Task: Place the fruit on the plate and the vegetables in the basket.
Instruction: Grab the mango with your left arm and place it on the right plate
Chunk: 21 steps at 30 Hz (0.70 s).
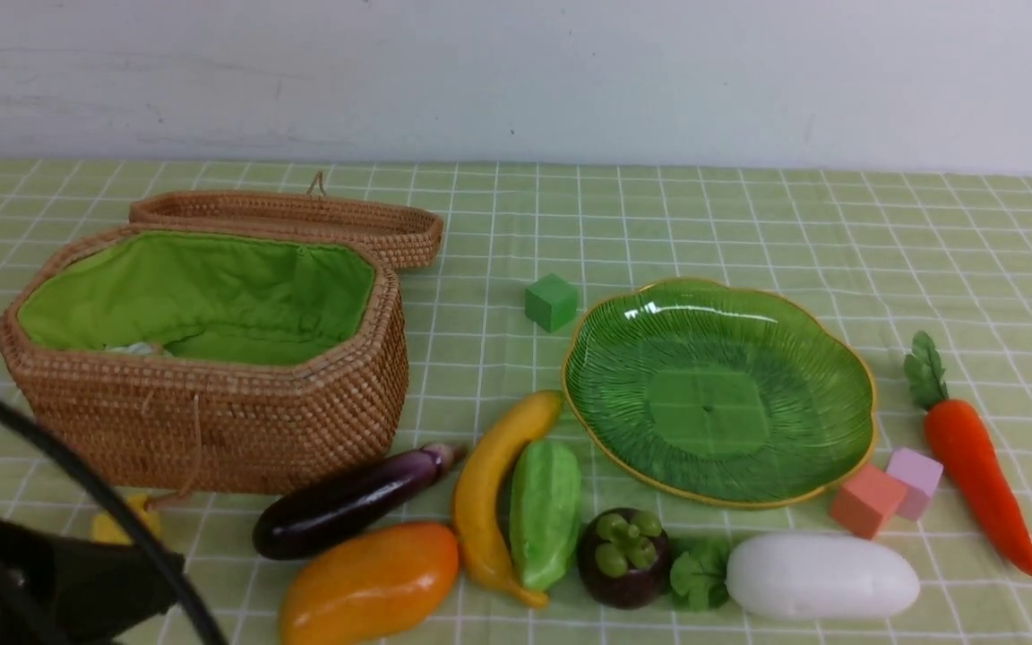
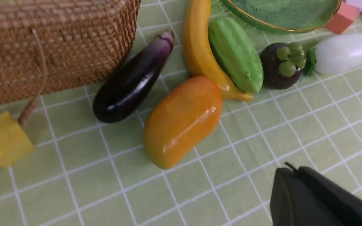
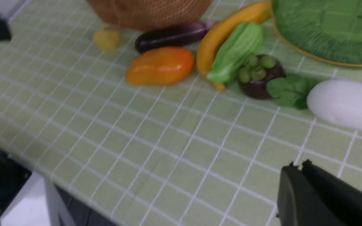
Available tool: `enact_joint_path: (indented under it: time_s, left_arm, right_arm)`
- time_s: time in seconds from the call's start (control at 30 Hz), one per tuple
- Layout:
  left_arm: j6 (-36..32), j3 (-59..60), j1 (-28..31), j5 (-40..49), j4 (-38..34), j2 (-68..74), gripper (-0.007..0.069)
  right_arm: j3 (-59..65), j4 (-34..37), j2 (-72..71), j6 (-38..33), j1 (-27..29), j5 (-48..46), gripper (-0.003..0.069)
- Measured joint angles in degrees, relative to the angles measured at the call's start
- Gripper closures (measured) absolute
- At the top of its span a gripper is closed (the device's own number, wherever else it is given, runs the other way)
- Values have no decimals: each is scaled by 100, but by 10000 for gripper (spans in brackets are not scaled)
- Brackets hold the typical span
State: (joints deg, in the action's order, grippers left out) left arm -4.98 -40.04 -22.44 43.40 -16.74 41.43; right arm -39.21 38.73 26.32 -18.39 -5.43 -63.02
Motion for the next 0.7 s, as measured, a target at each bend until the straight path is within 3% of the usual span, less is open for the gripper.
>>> enact_joint_path:
  time_s: [0.13,0.23,0.37,0.5,0.57,0.7]
  left_arm:
    - [-681,-599,-112,411,-295,777,638]
    - [-874,-981,-626,768,-237,1417,638]
    - [-502,-1276,-1463,902,677,2304,638]
    - [-156,-1369,-1716,664,1438,2893,625]
    - [-60,-1395,-1740,389,1898,3282,580]
    - [-24,-1422,-1742,-143,2629,4011,365]
  right_arm:
    - [-879,-179,470,-177,0,-666,626]
    - [-1476,-328,638,-346,0,-854,626]
    - [-2045,-382,726,-510,0,-881,624]
    - [-2183,-351,733,-538,0,-926,624]
    - [-2191,-357,735,-581,0,-955,623]
    - [-2191,-468,747,-643,-217,-955,617]
